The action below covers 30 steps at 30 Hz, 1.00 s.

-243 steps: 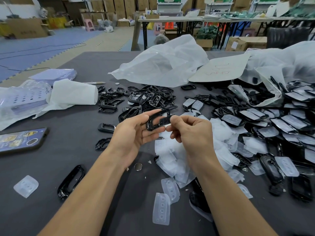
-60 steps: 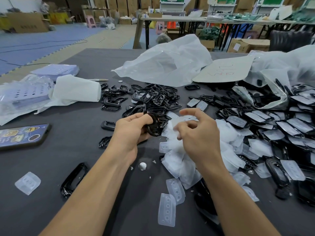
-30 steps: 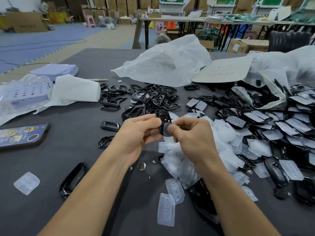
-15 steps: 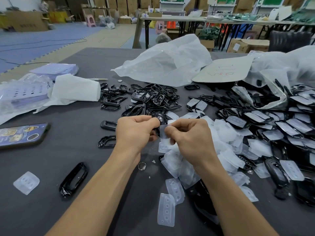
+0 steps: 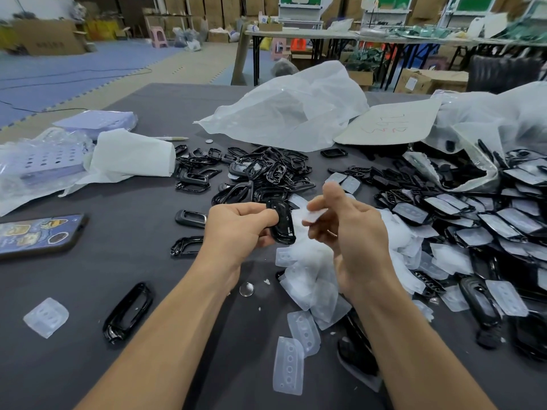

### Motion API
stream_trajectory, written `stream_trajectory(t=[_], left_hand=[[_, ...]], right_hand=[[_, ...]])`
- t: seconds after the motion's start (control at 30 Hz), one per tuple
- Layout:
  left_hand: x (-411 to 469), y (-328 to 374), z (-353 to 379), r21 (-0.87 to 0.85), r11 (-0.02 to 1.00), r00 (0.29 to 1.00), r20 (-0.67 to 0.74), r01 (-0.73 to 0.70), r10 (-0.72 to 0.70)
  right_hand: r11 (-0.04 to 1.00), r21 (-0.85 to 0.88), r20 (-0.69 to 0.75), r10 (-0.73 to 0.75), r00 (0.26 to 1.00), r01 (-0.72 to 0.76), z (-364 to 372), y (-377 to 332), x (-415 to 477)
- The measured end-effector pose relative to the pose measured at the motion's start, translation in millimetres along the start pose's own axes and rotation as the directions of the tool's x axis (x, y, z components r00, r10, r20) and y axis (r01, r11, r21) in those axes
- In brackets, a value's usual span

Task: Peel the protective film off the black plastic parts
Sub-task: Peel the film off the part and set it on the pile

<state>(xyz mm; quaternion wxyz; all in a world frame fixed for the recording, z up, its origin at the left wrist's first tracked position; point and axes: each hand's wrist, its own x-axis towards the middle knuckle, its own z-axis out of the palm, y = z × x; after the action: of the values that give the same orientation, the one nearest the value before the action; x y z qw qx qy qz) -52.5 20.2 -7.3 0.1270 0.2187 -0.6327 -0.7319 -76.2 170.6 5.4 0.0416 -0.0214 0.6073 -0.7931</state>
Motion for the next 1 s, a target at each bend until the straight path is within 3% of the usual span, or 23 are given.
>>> stream_trajectory(t=[0.3,1.0], left_hand=[[-5,1,3,0.018,0.998,0.995,0.080,-0.063,0.061],[-9,1,5,0.009,0.997,0.995,0.065,-0.079,0.079]], right_hand=[[0.984,-0.164,0.081,-0.055,0.995,0.068,1,4,1],[0.972,-0.222,-0.008,-0.081,0.997,0.077,0,6,1]])
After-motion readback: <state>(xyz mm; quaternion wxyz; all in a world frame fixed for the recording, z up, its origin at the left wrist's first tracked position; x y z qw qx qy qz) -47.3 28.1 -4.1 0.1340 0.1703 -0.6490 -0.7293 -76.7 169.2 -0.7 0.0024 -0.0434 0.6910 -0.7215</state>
